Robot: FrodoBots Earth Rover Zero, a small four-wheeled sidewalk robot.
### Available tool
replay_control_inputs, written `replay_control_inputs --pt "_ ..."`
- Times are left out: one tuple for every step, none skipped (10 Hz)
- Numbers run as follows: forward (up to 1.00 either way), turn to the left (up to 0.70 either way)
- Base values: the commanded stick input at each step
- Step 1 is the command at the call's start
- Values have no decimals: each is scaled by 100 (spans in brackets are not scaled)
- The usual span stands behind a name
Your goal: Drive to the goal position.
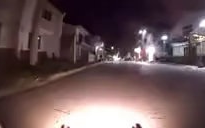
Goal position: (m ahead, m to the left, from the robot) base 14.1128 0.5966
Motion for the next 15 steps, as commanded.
replay_control_inputs --pt "85 -26" --pt "85 -8" --pt "85 0" --pt "85 0" --pt "85 0" --pt "85 0" --pt "85 0" --pt "85 0" --pt "85 0" --pt "85 0" --pt "85 0" --pt "85 0" --pt "85 0" --pt "85 -31" --pt "85 -34"
